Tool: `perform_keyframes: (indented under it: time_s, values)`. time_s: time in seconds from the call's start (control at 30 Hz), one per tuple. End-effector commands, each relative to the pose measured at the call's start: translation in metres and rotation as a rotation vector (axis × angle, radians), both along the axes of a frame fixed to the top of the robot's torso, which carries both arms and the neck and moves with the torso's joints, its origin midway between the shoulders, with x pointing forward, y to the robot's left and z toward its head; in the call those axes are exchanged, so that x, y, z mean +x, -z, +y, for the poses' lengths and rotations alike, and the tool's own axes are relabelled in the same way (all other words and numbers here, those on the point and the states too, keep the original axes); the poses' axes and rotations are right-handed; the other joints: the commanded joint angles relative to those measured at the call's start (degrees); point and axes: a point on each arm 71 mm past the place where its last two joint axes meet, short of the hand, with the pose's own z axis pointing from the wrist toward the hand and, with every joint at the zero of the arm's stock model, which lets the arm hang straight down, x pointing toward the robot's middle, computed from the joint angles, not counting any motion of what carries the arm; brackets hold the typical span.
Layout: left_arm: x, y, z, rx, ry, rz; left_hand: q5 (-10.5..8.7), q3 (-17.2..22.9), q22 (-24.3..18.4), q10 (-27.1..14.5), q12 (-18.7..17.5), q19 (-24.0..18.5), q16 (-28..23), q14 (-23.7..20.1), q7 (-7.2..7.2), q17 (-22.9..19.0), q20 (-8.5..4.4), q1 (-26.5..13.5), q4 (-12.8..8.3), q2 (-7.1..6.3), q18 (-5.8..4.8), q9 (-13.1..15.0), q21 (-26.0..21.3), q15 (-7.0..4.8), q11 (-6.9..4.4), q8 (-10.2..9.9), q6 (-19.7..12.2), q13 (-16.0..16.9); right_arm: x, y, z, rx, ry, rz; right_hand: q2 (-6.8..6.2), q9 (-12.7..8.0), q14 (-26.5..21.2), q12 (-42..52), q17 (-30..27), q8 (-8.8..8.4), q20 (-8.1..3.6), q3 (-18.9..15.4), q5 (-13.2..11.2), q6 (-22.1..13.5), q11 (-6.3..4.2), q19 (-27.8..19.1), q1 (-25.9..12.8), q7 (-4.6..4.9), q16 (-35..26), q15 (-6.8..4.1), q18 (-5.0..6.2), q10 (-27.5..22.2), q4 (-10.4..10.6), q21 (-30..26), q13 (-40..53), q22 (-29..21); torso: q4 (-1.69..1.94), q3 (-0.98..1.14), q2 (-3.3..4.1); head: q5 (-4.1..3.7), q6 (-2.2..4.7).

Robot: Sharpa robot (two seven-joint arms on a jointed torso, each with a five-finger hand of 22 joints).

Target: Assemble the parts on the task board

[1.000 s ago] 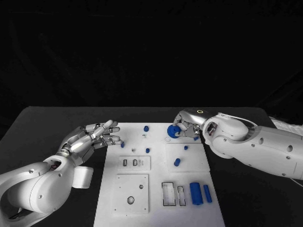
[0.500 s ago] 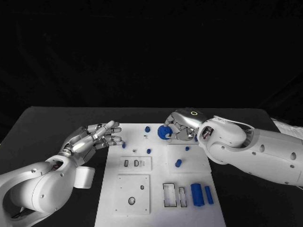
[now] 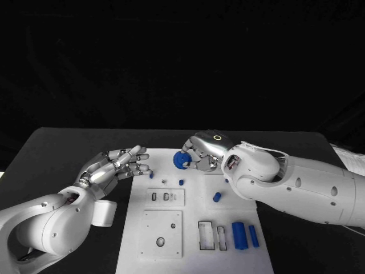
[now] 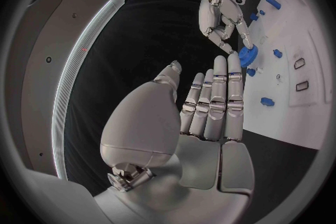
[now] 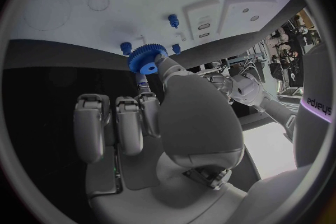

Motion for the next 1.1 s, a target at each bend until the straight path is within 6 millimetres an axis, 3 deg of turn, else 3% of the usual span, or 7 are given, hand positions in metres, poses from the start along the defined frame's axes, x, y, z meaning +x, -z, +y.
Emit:
perform_keyframes:
  time_s: [0.03,0.47,0.9,1.03,1.1]
  values:
    - [-0.001,-0.001,-0.003,-0.015,0.024,-0.004,-0.11,0.1,0.08,-0.43,-0.26,0.09,-0.29,-0.21,0.29,0.05,0.17,0.34,-0.34,0.37,0.07,-0.06,0.28,0.19,-0.13,-0.4,-0.13,-0.06,0.004,0.003,0.003,-0.023,0.01,-0.013,0.11,3.72,5.24,-0.42,11.41,-0.07,-0.26,0.54,-0.02,2.81,-0.39,1.56,-0.29,-1.4,0.36,-0.48,-0.65,0.99,-0.01,0.06,6.82,3.45,0.04,-0.01,0.02,0.05,-0.11]
    - [-0.001,-0.002,-0.004,-0.017,0.027,-0.004,-0.11,0.1,0.08,-0.43,-0.26,0.09,-0.29,-0.21,0.29,0.05,0.17,0.34,-0.34,0.37,0.07,-0.06,0.28,0.19,-0.13,-0.4,-0.13,-0.06,0.015,0.017,0.019,-0.061,0.008,0.02,-0.05,3.68,5.25,-0.67,11.52,-0.32,-0.23,0.76,-0.25,2.61,-0.3,1.58,-0.69,-1.29,0.41,-0.42,-0.66,0.87,0.0,0.07,6.71,3.51,-0.13,0.11,0.06,0.39,-0.38]
    - [-0.001,-0.002,-0.004,-0.016,0.028,-0.004,-0.11,0.1,0.08,-0.43,-0.26,0.09,-0.29,-0.21,0.29,0.05,0.17,0.34,-0.34,0.37,0.07,-0.06,0.28,0.19,-0.13,-0.4,-0.13,-0.06,0.017,0.025,0.02,-0.09,0.018,0.045,-0.69,3.62,5.23,-1.49,11.43,-0.84,-0.09,0.86,-1.04,2.26,-0.07,1.48,-1.9,-1.03,0.35,-0.23,-0.62,0.49,0.16,-0.07,6.27,3.28,-0.18,0.12,0.06,0.54,-0.52]
    - [-0.001,-0.002,-0.004,-0.016,0.028,-0.004,-0.11,0.1,0.08,-0.43,-0.26,0.09,-0.29,-0.21,0.29,0.05,0.17,0.34,-0.34,0.37,0.07,-0.06,0.28,0.19,-0.13,-0.4,-0.13,-0.06,0.018,0.025,0.019,-0.088,0.025,0.042,-1.82,3.04,5.27,-3.98,11.7,-2.37,0.32,0.39,-4.3,0.09,0.65,1.4,-3.73,-0.19,0.46,0.33,-0.61,-0.74,0.86,-0.17,4.65,3.16,-0.17,0.1,0.07,0.39,-0.54]
    - [-0.001,-0.002,-0.004,-0.016,0.027,-0.004,-0.11,0.1,0.08,-0.43,-0.26,0.09,-0.29,-0.21,0.29,0.05,0.17,0.34,-0.34,0.37,0.07,-0.06,0.28,0.19,-0.13,-0.4,-0.13,-0.06,0.019,0.025,0.019,-0.087,0.027,0.042,-2.62,2.34,5.3,-5.17,11.84,-3.59,0.69,-0.2,-5.99,-3.14,1.34,1.34,-4.88,0.59,0.52,0.87,-0.61,-1.4,1.53,-0.23,3.9,3.07,-0.17,0.1,0.06,0.36,-0.56]
